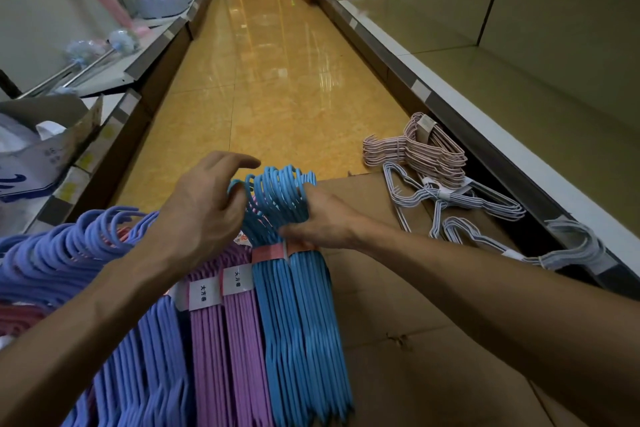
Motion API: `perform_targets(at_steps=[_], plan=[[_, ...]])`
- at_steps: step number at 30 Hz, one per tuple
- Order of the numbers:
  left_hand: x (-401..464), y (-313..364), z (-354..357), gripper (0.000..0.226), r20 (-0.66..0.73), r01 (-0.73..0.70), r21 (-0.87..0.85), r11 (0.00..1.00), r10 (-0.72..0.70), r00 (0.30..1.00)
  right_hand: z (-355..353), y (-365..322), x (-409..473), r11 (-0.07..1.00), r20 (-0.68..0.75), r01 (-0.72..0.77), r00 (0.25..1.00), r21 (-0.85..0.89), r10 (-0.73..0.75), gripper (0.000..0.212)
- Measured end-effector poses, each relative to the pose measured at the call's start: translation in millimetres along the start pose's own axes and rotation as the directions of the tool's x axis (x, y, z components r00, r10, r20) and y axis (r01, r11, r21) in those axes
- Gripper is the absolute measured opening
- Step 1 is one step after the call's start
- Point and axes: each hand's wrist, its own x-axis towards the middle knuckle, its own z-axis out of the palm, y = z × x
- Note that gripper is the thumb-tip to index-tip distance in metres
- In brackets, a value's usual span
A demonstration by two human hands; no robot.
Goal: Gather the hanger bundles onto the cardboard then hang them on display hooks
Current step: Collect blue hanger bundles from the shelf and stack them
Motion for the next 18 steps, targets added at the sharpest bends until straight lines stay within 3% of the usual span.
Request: perform_targets(at_steps=[4, 10, 15, 18], plan=[[5.7, 14.6, 7.3, 0.033, 0.032, -0.143, -0.009, 0.990, 0.143, 0.989, -3.1, 1.1, -8.3, 0.999, 0.013, 0.009, 1.000, -0.041, -0.008, 0.061], [11.0, 25.8, 19.8, 0.031, 0.018, -0.231, -0.045, 0.972, 0.232, 0.973, -27.3, 13.6, -37.4, 0.998, 0.009, 0.017, 1.000, -0.061, -0.017, 0.075], [7.1, 41.7, 35.4, 0.031, 0.029, -0.347, -0.123, 0.930, 0.352, 0.935, -62.2, 53.7, -68.0, 0.997, -0.103, -0.076, 0.992, -0.017, 0.074, 0.053], [5.6, 51.5, 52.2, 0.031, 0.111, -0.446, -0.136, 0.885, 0.461, 0.881, -83.7, 80.9, -85.7, 0.992, -0.190, -0.125, 0.974, 0.016, 0.126, 0.042]])
